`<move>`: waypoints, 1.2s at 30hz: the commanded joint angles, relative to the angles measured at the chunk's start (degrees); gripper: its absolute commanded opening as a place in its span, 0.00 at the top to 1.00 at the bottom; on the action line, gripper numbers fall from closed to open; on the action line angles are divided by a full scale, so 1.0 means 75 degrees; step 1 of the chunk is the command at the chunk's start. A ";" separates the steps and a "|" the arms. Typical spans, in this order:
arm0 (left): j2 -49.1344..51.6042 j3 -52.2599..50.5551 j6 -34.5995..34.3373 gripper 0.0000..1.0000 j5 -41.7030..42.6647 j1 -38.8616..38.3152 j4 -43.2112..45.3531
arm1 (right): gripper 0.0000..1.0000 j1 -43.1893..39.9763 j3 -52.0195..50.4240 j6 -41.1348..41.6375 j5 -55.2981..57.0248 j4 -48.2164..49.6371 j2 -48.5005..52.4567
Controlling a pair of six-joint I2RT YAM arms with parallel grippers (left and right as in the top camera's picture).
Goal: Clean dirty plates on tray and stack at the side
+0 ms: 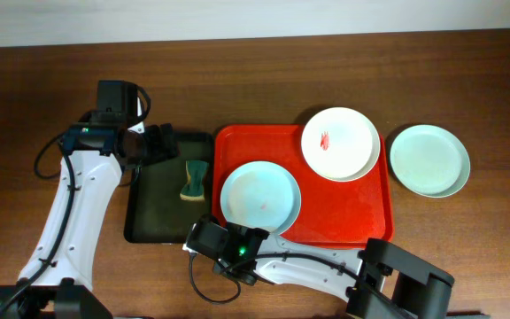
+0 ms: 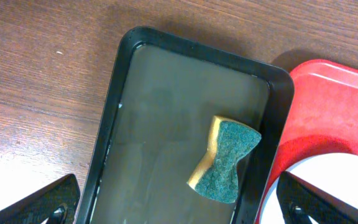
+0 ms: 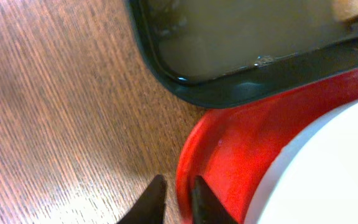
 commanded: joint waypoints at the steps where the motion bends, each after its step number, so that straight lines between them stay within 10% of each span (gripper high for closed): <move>1: -0.0038 0.0067 -0.0050 0.01 0.0058 0.0017 -0.0012 | 0.87 0.0044 0.0085 0.0035 -0.0134 -0.0064 0.0122; 8: -0.0038 0.0067 -0.0050 0.01 0.0058 0.0017 -0.0012 | 0.88 0.0044 0.0085 -0.0192 -0.0510 -0.0119 0.0122; 11: -0.0038 0.0067 -0.0050 0.01 0.0058 0.0017 -0.0012 | 0.63 0.0044 0.0149 -0.0125 -0.0501 -0.0061 0.0035; 16: -0.0038 0.0067 -0.0050 0.01 0.0058 0.0017 -0.0012 | 0.53 -0.0364 0.1061 0.1067 -0.0449 -0.0662 -0.1207; 25: -0.0038 0.0070 -0.0047 0.01 -0.0058 0.0023 0.0466 | 0.52 -0.4759 0.0953 0.4852 -0.2433 -0.2952 -0.1582; 36: -0.0038 0.0070 -0.0682 0.01 -0.0458 0.1833 -0.0452 | 0.53 -0.5106 -0.1174 0.4849 -0.2136 -0.0344 -0.1469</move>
